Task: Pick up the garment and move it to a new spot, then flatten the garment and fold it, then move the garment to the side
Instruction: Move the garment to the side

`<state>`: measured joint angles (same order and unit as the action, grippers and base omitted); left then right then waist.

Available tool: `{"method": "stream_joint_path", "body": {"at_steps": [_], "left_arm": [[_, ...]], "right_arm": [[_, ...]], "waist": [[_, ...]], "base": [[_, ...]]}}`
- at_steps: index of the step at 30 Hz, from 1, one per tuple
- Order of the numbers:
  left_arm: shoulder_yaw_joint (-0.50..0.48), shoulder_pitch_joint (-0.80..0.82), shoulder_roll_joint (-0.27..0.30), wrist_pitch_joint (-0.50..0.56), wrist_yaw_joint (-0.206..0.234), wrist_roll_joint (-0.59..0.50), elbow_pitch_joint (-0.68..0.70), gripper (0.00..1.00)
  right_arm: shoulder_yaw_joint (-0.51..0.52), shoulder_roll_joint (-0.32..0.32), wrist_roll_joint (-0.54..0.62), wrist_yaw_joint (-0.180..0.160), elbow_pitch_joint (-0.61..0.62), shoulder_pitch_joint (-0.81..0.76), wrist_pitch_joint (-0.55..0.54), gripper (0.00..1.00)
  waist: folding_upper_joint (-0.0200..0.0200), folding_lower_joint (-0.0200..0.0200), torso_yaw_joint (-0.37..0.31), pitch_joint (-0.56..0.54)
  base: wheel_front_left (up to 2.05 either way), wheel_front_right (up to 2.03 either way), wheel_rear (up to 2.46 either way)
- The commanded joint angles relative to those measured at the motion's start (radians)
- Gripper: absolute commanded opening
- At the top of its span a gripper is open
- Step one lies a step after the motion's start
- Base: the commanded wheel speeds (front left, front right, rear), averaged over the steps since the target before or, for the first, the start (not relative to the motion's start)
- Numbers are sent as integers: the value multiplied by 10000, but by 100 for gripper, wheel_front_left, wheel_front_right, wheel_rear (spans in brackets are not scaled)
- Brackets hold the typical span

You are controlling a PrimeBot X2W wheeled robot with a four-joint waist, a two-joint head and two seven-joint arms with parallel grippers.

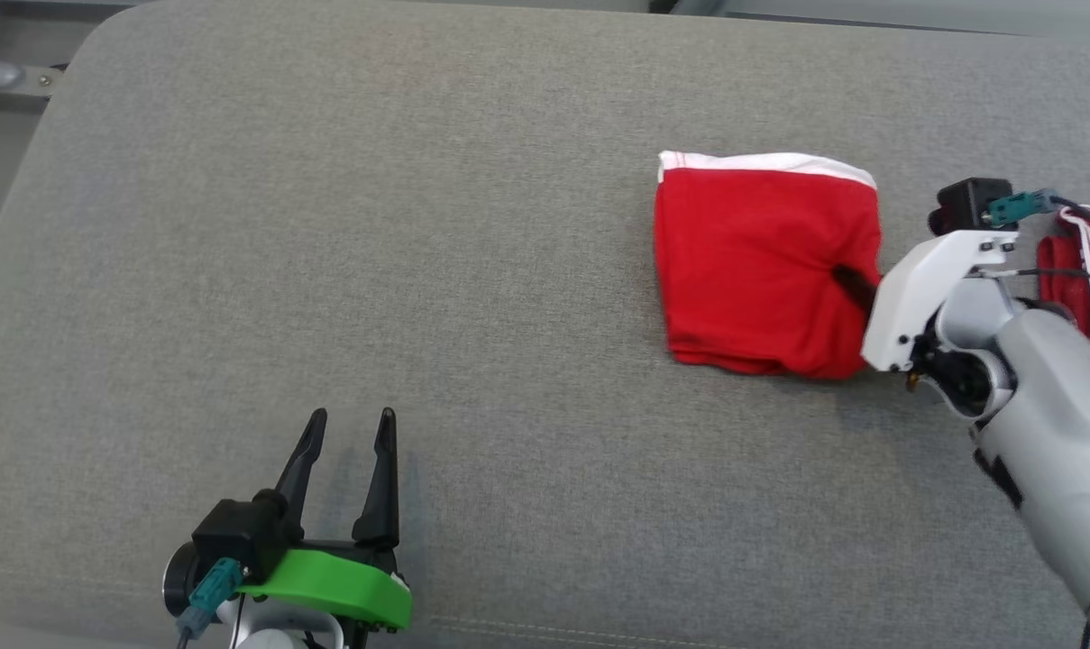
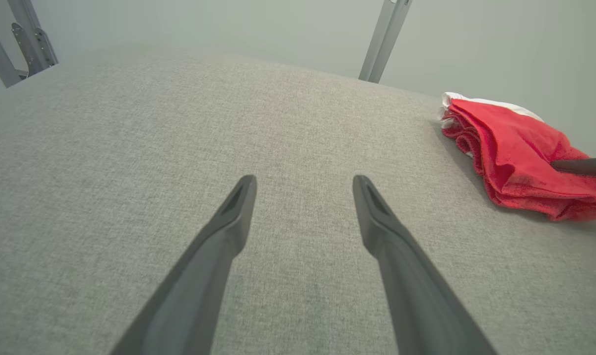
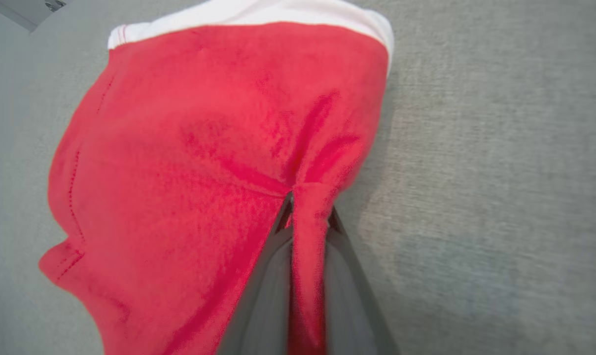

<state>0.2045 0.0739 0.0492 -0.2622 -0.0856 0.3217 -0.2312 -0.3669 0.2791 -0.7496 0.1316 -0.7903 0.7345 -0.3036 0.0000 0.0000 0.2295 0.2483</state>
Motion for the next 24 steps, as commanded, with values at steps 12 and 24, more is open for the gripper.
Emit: {"method": "stream_joint_path", "body": {"at_steps": [12, 24], "left_arm": [[176, 298, 33, -32, -30, 124, -94, 100], [110, 241, 32, -32, -75, -9, -496, 100]], "right_arm": [[-132, 2978, -192, -15, 1508, 1157, -1947, 0], [724, 4366, -233, -12, 2621, 472, -4160, 0]], "waist": [[0, 0, -1448, 14], [0, 0, -1297, 108]], "base": [[0, 0, 0], [0, 0, 0]]}}
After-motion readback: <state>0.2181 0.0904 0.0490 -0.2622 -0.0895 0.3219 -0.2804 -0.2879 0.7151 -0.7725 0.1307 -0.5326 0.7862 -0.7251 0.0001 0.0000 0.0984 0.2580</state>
